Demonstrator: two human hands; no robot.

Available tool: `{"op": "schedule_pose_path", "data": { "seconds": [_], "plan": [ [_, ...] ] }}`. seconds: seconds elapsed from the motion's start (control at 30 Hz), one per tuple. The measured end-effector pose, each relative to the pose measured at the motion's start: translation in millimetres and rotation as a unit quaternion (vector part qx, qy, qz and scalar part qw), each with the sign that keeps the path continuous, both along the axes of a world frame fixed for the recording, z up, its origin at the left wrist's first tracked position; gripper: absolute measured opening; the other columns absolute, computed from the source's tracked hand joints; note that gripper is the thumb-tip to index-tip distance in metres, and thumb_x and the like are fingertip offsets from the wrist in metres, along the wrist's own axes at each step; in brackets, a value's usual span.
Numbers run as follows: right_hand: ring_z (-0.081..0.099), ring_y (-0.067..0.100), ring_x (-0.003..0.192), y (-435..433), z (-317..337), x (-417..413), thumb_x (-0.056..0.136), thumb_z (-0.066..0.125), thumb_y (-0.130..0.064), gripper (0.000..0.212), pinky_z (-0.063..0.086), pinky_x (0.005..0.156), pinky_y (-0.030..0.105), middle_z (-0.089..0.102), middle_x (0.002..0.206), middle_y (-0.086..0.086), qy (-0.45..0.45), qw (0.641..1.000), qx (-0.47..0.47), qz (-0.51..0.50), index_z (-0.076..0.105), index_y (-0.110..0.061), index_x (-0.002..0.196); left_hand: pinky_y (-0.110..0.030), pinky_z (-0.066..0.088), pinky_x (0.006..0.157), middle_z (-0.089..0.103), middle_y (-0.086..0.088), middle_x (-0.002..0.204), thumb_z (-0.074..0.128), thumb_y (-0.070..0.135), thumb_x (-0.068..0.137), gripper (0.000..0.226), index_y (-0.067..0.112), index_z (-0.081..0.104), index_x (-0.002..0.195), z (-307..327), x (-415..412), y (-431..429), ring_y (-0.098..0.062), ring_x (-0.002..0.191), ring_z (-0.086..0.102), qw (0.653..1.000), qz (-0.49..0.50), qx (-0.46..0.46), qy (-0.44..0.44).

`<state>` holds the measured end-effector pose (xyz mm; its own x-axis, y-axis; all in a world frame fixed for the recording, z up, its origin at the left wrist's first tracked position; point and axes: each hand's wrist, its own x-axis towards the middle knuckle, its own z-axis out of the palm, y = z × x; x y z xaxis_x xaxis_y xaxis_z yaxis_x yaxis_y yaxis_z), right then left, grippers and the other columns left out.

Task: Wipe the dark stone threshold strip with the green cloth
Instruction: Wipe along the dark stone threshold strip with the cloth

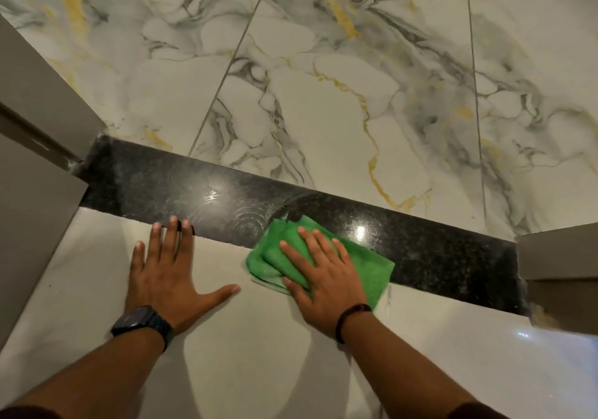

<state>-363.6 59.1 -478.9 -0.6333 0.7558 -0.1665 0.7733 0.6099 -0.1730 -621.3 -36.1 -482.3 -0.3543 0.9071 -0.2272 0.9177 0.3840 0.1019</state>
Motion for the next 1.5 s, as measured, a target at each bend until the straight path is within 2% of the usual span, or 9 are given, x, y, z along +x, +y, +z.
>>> {"op": "schedule_pose_path", "data": {
  "seconds": [0.2,0.3,0.53,0.7,0.83,1.03,1.3,1.43,1.5],
  "plan": [
    [0.009,0.028,0.146,34.8,-0.8,13.9,0.091,0.019,-0.064,0.06,0.006,0.116,0.05,0.011,0.16,0.009,-0.038,0.973,0.04,-0.226,0.013,-0.044,0.147,-0.054,0.006,0.118,-0.004,-0.013,0.161,0.022,0.1,0.059,0.131,0.012,-0.006,0.152,-1.4,-7.4,-1.1,-0.032,0.148,-0.002,1.0,0.013,0.008,0.002],
    [0.01,0.031,0.145,51.7,-3.1,-23.5,0.091,0.018,-0.06,0.061,0.009,0.116,0.052,0.014,0.159,0.012,-0.033,0.963,0.043,-0.265,0.014,-0.041,0.149,-0.051,0.007,0.118,0.0,-0.013,0.161,0.025,0.1,0.059,0.132,0.011,-0.002,0.153,-2.5,-7.4,-0.6,-0.032,0.148,0.001,1.0,0.017,0.017,-0.005],
    [0.001,0.029,0.146,37.6,0.3,-123.8,0.093,0.021,-0.053,0.062,0.002,0.117,0.053,0.005,0.161,0.009,-0.02,0.995,0.007,-0.101,0.002,-0.039,0.15,-0.045,0.006,0.118,0.001,-0.008,0.162,0.032,0.101,0.055,0.137,0.011,0.0,0.153,-1.9,-9.8,-1.2,-0.027,0.148,0.001,0.998,0.036,0.012,-0.049],
    [0.012,0.024,0.146,4.8,-1.0,-86.3,0.093,0.032,-0.055,0.06,0.005,0.117,0.049,0.016,0.16,0.003,0.011,1.0,-0.003,0.02,0.013,-0.043,0.148,-0.046,0.008,0.117,0.004,-0.008,0.162,0.034,0.102,0.051,0.139,0.013,0.0,0.153,-0.7,-26.8,-3.1,-0.026,0.148,0.002,0.998,0.043,0.006,-0.05],
    [0.015,0.024,0.145,9.9,-2.0,-48.0,0.092,0.026,-0.063,0.059,0.007,0.116,0.051,0.016,0.159,0.002,-0.003,0.999,0.021,-0.034,0.016,-0.044,0.148,-0.049,0.011,0.117,0.005,-0.01,0.162,0.037,0.102,0.05,0.139,0.016,0.001,0.154,0.0,-48.0,-13.5,-0.027,0.148,0.002,0.997,0.061,0.013,-0.039],
    [0.01,0.031,0.145,41.4,-5.2,-102.1,0.093,0.019,-0.059,0.06,0.008,0.116,0.054,0.013,0.16,0.01,-0.015,0.977,0.043,-0.209,0.012,-0.039,0.149,-0.048,0.009,0.118,0.006,-0.011,0.162,0.033,0.103,0.05,0.139,0.014,0.001,0.153,-3.2,-50.8,-13.2,-0.028,0.148,0.003,0.997,0.064,0.025,-0.037],
    [0.006,0.029,0.146,21.9,3.1,-213.2,0.092,0.024,-0.053,0.061,0.001,0.116,0.054,0.01,0.161,0.007,0.005,1.0,-0.003,-0.027,0.008,-0.039,0.149,-0.044,0.011,0.119,0.004,-0.01,0.162,0.037,0.104,0.043,0.149,0.01,-0.002,0.153,2.8,-53.5,-14.9,-0.023,0.148,0.002,0.992,0.094,0.019,-0.08],
    [0.016,0.024,0.145,2.3,5.2,-167.2,0.092,0.031,-0.058,0.059,0.004,0.117,0.049,0.02,0.158,0.002,0.022,0.997,-0.01,0.077,0.017,-0.043,0.147,-0.042,0.012,0.118,0.004,-0.01,0.161,0.036,0.103,0.045,0.148,0.009,-0.001,0.153,6.3,-60.7,-17.1,-0.024,0.148,0.007,0.992,0.096,0.024,-0.084],
    [0.019,0.024,0.144,6.3,2.2,-139.9,0.091,0.028,-0.064,0.06,0.005,0.116,0.051,0.022,0.158,0.002,0.018,0.998,0.013,0.055,0.019,-0.044,0.147,-0.042,0.01,0.118,0.006,-0.012,0.16,0.035,0.103,0.046,0.147,0.009,0.0,0.153,7.1,-66.6,-17.6,-0.027,0.147,0.011,0.992,0.101,0.025,-0.075]
  ]
}}
